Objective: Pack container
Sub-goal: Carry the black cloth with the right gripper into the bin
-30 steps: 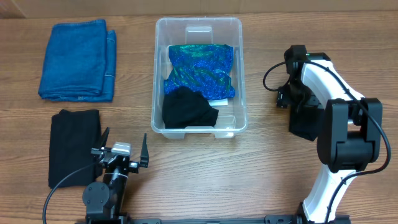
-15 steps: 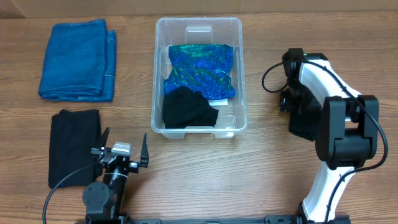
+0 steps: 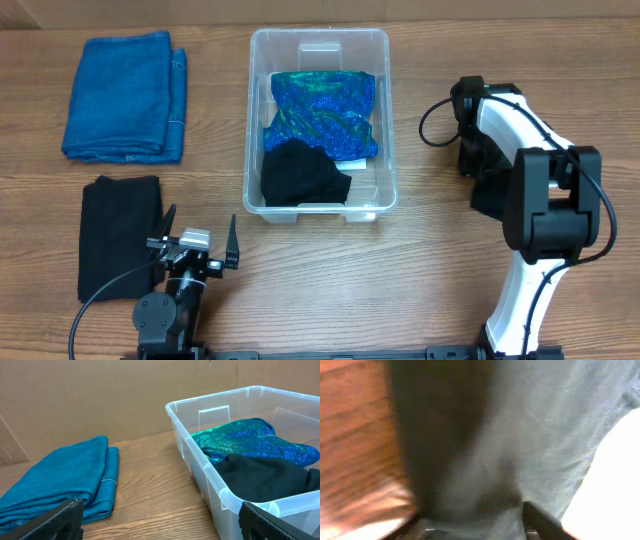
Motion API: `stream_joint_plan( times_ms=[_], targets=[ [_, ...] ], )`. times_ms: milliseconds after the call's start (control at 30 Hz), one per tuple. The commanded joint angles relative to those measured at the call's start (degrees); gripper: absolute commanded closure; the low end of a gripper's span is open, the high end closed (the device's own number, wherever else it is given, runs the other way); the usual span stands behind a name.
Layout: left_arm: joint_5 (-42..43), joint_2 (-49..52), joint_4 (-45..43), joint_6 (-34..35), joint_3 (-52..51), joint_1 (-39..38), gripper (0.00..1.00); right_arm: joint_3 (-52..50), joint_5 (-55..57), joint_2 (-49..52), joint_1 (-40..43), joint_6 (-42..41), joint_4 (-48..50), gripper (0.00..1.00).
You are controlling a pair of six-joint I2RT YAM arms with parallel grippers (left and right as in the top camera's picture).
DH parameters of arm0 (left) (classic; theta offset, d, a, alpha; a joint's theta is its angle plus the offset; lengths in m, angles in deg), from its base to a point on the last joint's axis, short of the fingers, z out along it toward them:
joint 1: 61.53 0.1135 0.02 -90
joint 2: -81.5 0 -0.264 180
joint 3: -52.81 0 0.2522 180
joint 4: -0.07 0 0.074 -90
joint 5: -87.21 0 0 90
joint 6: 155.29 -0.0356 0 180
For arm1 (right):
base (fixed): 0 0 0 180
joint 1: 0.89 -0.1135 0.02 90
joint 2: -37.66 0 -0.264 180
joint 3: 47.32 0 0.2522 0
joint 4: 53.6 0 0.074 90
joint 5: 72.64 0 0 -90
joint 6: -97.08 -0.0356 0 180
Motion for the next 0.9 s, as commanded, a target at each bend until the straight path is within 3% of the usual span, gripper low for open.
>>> stream_joint_plan(
  times_ms=[0,33,100,133,233,333,567,867],
  targets=[
    [-0.26,-0.5,0.13,-0.81,-0.2,0.31,0.0,-2.78,-5.46,5.66,0.81,-0.74,1.64,0.64],
    [-0.26,-0.5,0.13,-0.81,-0.2,0.31,0.0,-2.78,-5.42,5.66,0.81,-0.72,1.75,0.7],
    [-0.26,-0.5,0.13,-0.81,-0.2,0.31,0.0,-2.75,-5.42,5.64,0.81,-0.7,1.7,0.93],
    [-0.26,-0.5,0.13,-0.81,-0.2,0.31,0.0,-2.64,-5.42,5.64,0.81,-0.72,1.49,0.96],
    [-0.26,-0.5,0.13,-0.83,-0.2,0.31,0.0,0.04,-5.64,5.38,0.81,-0.85,-0.68,0.96],
    [-0.26,-0.5,0.13,-0.81,-0.2,0.31,0.0,9.92,-5.75,2.93,0.81,-6.27,-7.56,0.96],
    [-0.26,-0.5,0.13,-0.81,-0.2,0.31,0.0,31.5,-13.4,-8.2,-1.4,-9.7,-23.19,0.96],
    [-0.26,-0.5,0.13,-0.81,-0.2,0.31,0.0,32.76,-24.79,-27.82,-11.96,-11.13,-26.82,0.96]
  ],
)
